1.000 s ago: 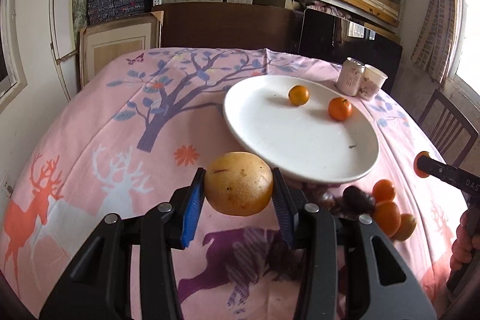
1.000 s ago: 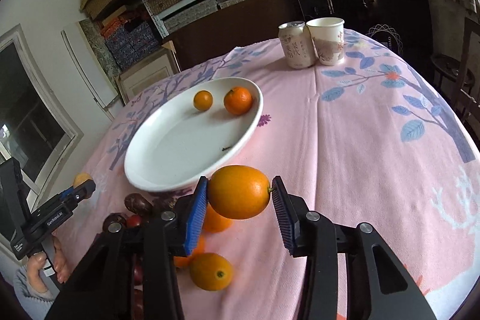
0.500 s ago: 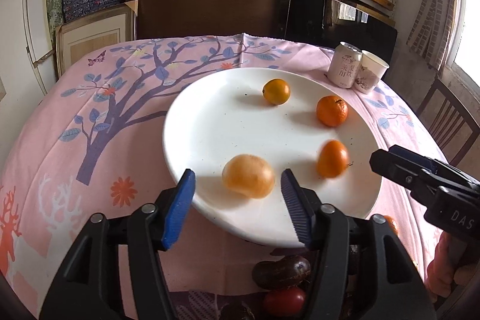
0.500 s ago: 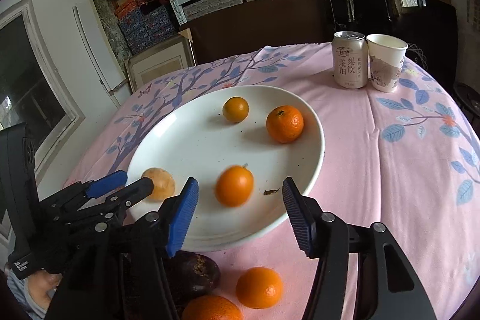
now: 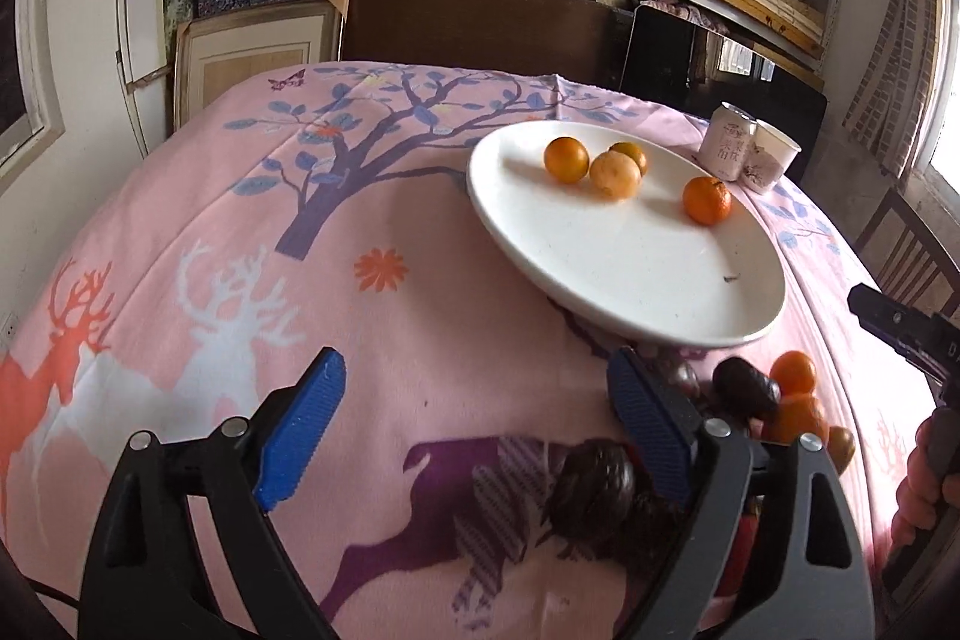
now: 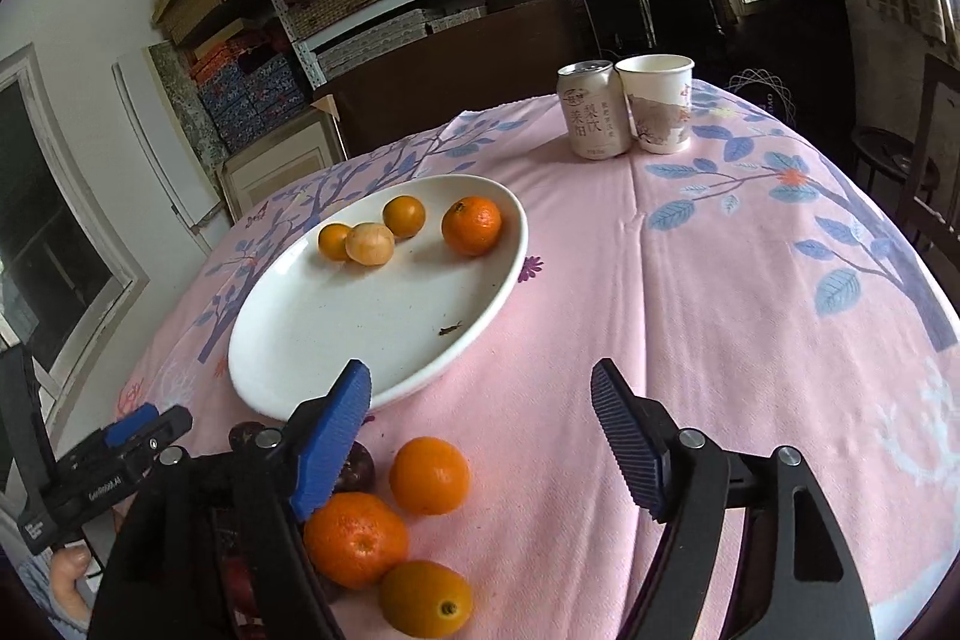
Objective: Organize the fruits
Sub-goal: 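Lower both held fruits onto the white plate and open both tools, then grasp a dark brown fruit with the left tool while the right grasps a yellow citrus, then place both held fruits on the white plate and open both tools, then grasp another dark brown fruit from the pile with the left tool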
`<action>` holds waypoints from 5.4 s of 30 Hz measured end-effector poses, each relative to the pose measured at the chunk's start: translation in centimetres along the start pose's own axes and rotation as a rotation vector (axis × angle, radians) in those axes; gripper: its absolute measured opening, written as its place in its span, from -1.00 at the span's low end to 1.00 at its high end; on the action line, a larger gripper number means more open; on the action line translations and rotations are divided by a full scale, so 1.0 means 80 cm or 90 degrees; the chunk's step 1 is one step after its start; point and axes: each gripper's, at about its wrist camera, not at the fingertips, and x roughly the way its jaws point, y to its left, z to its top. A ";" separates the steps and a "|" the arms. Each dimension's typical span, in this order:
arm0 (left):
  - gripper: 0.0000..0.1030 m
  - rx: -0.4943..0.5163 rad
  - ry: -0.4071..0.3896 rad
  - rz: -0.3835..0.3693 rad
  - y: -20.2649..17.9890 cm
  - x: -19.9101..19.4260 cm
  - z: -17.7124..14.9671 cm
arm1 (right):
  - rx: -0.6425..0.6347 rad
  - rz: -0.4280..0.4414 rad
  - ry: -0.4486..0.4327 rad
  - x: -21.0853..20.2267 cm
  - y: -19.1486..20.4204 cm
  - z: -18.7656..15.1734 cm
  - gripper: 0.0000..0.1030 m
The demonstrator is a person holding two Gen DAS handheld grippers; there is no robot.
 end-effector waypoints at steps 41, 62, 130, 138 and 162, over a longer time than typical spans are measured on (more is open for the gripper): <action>0.42 0.109 0.094 0.000 -0.024 0.021 -0.037 | 0.056 0.022 0.025 -0.006 -0.019 -0.008 0.55; -0.17 0.148 0.097 0.010 -0.037 0.029 -0.036 | -0.061 0.029 0.089 -0.023 0.014 -0.067 0.55; 0.62 0.140 0.003 -0.020 -0.077 0.021 0.002 | 0.018 0.047 0.012 -0.011 0.000 -0.009 0.44; 0.71 0.169 0.044 0.022 -0.082 0.049 -0.004 | 0.011 0.056 0.022 -0.009 0.007 -0.008 0.46; 0.67 0.067 0.050 0.083 -0.010 0.068 0.022 | 0.017 0.074 0.029 -0.016 0.011 -0.007 0.47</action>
